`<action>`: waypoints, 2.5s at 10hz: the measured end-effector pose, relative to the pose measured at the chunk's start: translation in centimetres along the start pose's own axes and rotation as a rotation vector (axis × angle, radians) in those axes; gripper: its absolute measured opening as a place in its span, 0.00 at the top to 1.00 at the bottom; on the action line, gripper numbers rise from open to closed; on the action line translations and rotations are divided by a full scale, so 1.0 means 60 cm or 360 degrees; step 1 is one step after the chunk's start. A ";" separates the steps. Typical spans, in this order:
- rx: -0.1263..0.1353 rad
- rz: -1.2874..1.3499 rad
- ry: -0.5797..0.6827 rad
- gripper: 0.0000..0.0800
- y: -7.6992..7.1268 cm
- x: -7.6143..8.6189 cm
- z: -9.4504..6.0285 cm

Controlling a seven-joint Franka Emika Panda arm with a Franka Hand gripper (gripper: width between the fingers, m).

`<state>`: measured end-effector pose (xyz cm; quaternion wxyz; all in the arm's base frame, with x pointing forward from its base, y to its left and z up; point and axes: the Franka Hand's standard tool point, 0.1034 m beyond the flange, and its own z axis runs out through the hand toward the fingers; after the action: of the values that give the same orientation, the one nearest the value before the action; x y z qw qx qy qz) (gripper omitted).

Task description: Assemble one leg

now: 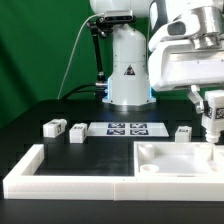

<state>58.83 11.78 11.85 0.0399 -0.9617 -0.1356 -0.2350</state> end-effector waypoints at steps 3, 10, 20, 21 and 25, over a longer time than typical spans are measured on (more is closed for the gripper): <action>0.0007 0.0015 0.0015 0.64 0.005 0.023 0.027; 0.0008 0.0010 0.0005 0.64 0.015 0.013 0.073; -0.0017 -0.0033 0.0115 0.64 0.012 0.003 0.097; -0.0018 -0.0030 0.0114 0.64 0.012 0.003 0.097; -0.0018 -0.0029 0.0115 0.22 0.013 0.004 0.097</action>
Offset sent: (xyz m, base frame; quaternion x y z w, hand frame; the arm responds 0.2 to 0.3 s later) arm 0.0236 -0.0007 -0.0212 -0.0106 0.0063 -0.0106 0.9999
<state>61.79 11.92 6.79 0.0371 -0.9515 -0.1417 -0.2706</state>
